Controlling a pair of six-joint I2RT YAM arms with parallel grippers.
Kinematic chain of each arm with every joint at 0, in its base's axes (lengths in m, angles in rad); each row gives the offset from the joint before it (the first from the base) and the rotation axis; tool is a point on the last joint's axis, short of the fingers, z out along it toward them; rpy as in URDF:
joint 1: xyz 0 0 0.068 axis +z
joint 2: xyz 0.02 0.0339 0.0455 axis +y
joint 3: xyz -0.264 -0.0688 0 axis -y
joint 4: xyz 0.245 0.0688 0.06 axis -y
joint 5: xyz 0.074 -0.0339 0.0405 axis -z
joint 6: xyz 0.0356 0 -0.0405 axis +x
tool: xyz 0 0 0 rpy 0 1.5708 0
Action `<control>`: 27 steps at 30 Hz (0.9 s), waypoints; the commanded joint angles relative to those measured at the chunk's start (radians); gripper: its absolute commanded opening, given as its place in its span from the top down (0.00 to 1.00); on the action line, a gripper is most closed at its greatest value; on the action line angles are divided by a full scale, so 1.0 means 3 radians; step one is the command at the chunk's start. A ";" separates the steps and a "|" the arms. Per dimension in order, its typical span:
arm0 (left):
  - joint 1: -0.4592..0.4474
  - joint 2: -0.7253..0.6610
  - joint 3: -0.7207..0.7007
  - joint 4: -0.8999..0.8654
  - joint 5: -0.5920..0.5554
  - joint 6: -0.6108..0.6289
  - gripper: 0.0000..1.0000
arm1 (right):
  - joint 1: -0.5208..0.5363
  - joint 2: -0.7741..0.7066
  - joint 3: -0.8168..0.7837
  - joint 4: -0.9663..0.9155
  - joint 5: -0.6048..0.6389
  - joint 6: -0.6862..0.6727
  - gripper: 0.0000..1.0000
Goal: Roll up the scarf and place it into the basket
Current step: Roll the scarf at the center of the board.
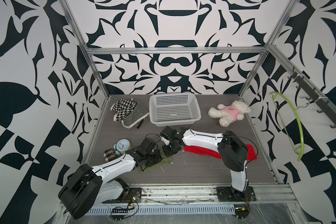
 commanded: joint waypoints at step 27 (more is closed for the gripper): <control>0.0107 -0.0080 -0.0434 -0.0195 -0.0191 0.0057 1.00 | -0.0098 -0.0058 -0.0423 0.0609 -0.0597 0.0119 0.75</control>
